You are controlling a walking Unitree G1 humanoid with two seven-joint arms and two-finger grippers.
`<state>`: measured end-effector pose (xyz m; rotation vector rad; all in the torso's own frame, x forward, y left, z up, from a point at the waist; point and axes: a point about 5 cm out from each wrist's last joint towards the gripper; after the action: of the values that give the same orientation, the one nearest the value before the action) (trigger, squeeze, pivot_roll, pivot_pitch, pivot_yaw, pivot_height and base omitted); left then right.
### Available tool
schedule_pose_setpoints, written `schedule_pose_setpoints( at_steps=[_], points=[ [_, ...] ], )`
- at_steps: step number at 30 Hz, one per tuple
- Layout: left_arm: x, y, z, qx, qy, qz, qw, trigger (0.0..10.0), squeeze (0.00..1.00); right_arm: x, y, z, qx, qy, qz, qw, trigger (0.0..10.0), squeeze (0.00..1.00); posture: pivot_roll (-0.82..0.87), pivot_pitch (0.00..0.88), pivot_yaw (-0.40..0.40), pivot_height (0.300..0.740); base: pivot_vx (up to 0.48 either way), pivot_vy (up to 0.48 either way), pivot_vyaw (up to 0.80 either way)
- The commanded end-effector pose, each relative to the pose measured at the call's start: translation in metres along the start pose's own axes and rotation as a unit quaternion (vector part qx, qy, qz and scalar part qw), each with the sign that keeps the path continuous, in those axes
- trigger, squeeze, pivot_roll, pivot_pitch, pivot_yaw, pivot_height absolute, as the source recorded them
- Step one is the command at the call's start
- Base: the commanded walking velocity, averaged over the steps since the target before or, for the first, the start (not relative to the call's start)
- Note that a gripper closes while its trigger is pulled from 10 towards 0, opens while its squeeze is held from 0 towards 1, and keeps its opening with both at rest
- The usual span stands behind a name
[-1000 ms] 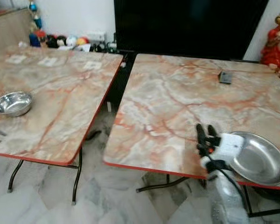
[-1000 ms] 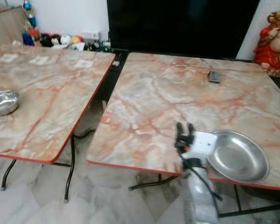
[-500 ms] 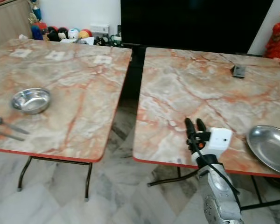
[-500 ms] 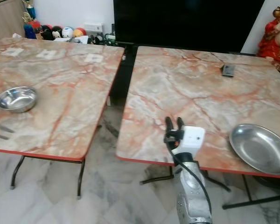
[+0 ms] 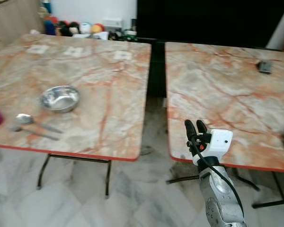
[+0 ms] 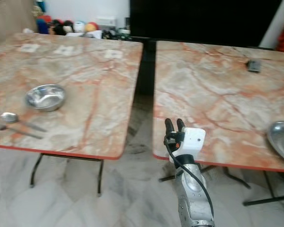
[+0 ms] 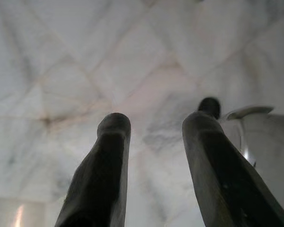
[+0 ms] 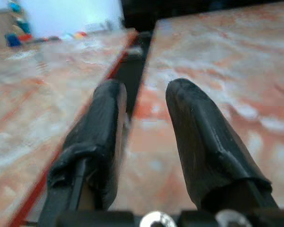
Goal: Setting the table
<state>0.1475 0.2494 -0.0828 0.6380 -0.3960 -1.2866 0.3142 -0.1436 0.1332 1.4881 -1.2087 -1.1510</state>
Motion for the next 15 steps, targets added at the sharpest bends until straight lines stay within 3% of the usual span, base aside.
schedule_pose_setpoints(
  at_steps=[1,15],
  points=[
    [-0.0017,-0.0067,0.0017,-0.013,0.003,-0.002,1.0,10.0,0.0,0.0048,-0.0011,0.0023,-0.004,-0.01,0.002,1.0,10.0,0.0,0.05,0.181,-0.02,0.74,0.0,0.341,0.0],
    [-0.0013,-0.0052,0.0012,-0.011,0.003,0.002,1.0,10.0,0.0,0.001,-0.0014,0.0004,-0.006,-0.004,0.001,1.0,10.0,0.0,0.06,0.187,-0.026,0.74,0.0,0.34,0.0]
  ],
)
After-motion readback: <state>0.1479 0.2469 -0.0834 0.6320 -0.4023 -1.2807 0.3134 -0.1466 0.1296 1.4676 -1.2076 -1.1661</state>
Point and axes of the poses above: a point about 5 cm out from each wrist's last joint towards the gripper, its own z axis pointing back from the gripper into the wrist, its own y axis along the axis of the wrist's last joint, x = y × z, and after that the axes turned 3 degrees about z, right-handed
